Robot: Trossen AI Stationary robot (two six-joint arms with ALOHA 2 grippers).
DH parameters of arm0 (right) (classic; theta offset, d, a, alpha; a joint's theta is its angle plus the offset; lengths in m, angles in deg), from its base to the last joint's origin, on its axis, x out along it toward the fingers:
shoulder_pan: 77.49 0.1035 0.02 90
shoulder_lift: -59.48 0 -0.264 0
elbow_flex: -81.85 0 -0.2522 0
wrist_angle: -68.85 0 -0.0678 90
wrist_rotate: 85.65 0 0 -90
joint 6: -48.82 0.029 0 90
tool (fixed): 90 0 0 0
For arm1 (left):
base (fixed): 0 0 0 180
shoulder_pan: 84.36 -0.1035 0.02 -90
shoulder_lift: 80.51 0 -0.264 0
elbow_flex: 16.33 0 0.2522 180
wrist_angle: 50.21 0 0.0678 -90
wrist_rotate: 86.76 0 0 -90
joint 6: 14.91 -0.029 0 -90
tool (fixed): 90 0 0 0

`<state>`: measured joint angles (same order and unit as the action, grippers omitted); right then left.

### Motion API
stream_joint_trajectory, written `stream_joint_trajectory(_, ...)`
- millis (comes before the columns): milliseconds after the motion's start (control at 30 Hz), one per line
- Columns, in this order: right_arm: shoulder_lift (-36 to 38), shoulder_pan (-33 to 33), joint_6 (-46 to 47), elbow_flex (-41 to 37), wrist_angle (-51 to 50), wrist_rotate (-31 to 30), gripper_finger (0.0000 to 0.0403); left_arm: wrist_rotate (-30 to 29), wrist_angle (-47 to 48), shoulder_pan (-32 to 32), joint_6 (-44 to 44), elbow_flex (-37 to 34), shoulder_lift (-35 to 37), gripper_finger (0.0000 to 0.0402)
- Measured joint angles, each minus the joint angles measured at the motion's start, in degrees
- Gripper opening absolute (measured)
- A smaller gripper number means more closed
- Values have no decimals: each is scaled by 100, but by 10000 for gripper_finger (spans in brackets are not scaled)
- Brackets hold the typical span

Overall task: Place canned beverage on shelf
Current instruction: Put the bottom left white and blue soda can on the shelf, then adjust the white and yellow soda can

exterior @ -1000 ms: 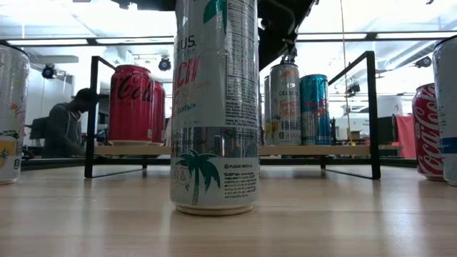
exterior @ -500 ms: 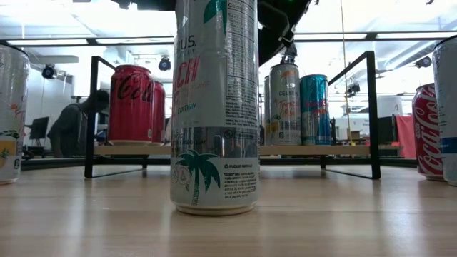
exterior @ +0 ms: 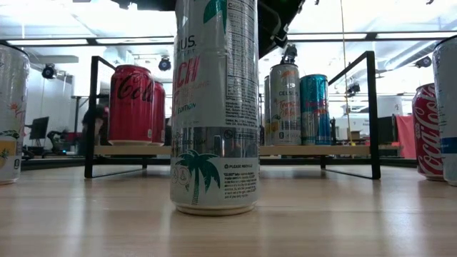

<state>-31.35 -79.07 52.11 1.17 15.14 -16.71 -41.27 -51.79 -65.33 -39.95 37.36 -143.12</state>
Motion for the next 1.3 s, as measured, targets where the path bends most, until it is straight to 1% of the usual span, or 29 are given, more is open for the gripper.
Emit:
stream_joint_trajectory(467, -76, -197, -544, -28, -45, 2, 9, 1, 0, 0, 0, 0, 0, 0)
stream_joint_trajectory(733, -76, -245, -563, -28, -48, 0, 9, 1, 0, 0, 0, 0, 0, 0)
stream_joint_trajectory(900, -61, -231, -346, 124, -224, 1, 9, 1, 0, 0, 0, 0, 0, 0)
stream_joint_trajectory(1000, -46, -203, -70, 413, -618, 5, 9, 1, 0, 0, 0, 0, 0, 0)
stream_joint_trajectory(1200, -39, -113, 627, 1084, -2116, 9, 9, 1, 0, 0, 0, 0, 0, 0)
stream_joint_trajectory(1300, 0, -63, 819, 1337, -2631, 2, 9, 1, 0, 0, 0, 0, 0, 0)
